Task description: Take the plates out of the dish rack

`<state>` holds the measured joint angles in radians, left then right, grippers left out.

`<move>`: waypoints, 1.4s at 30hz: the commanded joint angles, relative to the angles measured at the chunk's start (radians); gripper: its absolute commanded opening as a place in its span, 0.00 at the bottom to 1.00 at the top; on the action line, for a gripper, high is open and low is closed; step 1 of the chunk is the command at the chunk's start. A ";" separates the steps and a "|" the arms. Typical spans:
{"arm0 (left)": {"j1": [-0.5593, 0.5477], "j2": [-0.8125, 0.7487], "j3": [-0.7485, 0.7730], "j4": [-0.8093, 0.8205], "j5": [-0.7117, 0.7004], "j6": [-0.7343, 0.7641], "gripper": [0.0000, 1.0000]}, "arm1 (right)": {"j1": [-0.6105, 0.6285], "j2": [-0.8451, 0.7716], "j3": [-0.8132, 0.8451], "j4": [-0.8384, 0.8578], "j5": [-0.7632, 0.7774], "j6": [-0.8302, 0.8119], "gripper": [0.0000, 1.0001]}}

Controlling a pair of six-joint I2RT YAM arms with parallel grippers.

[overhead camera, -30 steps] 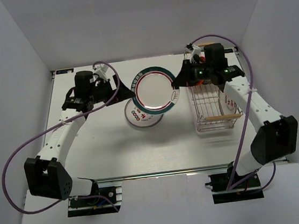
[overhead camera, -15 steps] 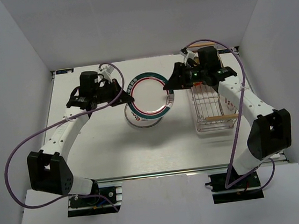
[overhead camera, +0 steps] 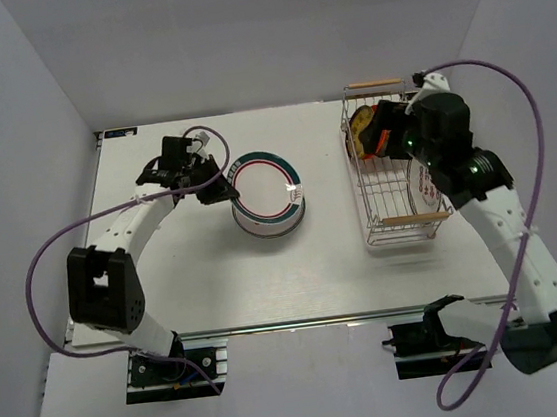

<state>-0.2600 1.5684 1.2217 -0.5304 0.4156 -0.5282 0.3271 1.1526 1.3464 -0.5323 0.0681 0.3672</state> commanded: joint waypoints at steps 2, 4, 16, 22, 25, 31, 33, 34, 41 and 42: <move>0.002 0.077 0.067 -0.008 -0.043 -0.016 0.00 | -0.002 -0.079 -0.073 -0.015 0.246 0.013 0.89; 0.002 0.102 0.070 0.000 -0.072 -0.018 0.00 | 0.000 -0.093 -0.081 -0.018 0.280 0.022 0.89; 0.002 0.232 0.116 -0.079 -0.086 -0.015 0.62 | -0.003 -0.080 -0.084 -0.106 0.324 0.022 0.89; -0.007 0.245 0.133 -0.118 -0.161 -0.003 0.98 | -0.003 -0.091 -0.076 -0.130 0.369 -0.002 0.89; -0.016 0.272 0.140 -0.112 -0.161 0.004 0.98 | -0.003 -0.087 -0.078 -0.155 0.390 -0.014 0.89; -0.025 0.291 0.151 -0.091 -0.129 0.023 0.98 | -0.007 -0.082 -0.058 -0.207 0.492 -0.005 0.89; -0.025 0.286 0.159 -0.088 -0.126 0.033 0.98 | -0.008 -0.079 -0.049 -0.219 0.504 -0.004 0.89; -0.034 0.285 0.162 -0.091 -0.123 0.034 0.98 | -0.008 -0.079 -0.050 -0.222 0.537 -0.014 0.89; -0.035 0.131 0.141 -0.091 -0.190 0.047 0.98 | -0.037 0.010 0.005 -0.310 0.696 -0.043 0.89; -0.035 0.080 0.127 -0.089 -0.204 0.042 0.98 | -0.043 0.019 0.004 -0.301 0.697 -0.060 0.89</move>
<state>-0.2905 1.8103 1.3495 -0.6392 0.2626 -0.4938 0.2977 1.1442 1.3075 -0.8116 0.6769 0.3424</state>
